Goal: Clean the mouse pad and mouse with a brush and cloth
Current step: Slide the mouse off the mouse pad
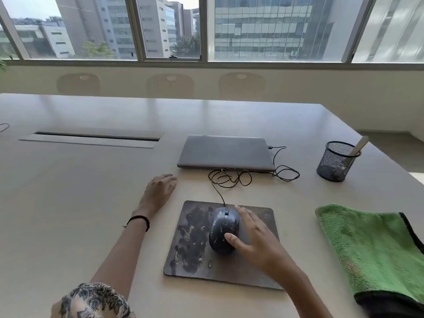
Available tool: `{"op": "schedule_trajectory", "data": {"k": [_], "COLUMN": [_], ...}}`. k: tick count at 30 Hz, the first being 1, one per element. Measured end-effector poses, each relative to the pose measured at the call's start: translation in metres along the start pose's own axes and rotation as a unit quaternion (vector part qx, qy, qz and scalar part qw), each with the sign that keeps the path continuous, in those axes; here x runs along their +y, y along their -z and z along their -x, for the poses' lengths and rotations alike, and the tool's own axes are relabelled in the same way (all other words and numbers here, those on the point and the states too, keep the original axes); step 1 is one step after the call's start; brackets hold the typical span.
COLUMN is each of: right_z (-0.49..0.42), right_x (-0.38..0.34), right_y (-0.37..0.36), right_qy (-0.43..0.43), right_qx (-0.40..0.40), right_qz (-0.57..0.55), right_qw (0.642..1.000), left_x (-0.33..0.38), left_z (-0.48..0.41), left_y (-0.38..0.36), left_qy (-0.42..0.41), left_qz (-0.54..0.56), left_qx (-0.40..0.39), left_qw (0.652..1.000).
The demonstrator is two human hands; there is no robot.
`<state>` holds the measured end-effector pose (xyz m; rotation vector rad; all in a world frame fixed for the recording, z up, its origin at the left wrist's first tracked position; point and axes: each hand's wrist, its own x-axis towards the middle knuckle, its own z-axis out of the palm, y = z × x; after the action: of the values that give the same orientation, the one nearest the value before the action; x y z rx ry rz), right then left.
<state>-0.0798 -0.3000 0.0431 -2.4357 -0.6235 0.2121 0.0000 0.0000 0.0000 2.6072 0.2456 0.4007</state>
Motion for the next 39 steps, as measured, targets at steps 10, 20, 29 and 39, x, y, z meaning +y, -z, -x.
{"op": "schedule_trajectory", "data": {"k": [10,20,29,39], "right_z": [-0.007,-0.009,-0.019,-0.029], "right_x": [-0.028,-0.055,-0.068,-0.078], "right_y": [-0.030,-0.052,-0.066,-0.073], "right_qy": [-0.068,-0.168,-0.282,-0.336], "right_qx": [0.047,0.110,0.176,0.228], "right_qz": [0.001,0.015,0.023,0.053], "right_qw": [0.997,0.980,0.943,0.912], "left_x": [-0.026,-0.051,-0.067,-0.081], "left_z": [-0.005,-0.005,0.001,-0.001], "left_y": [0.013,0.019,0.031,0.041], "left_qy": [-0.076,-0.188,-0.226,-0.215], "left_qz": [0.025,0.023,0.033,0.019], "left_qx": [-0.044,-0.029,-0.037,-0.048], "left_qw": [0.996,0.981,0.973,0.975]}}
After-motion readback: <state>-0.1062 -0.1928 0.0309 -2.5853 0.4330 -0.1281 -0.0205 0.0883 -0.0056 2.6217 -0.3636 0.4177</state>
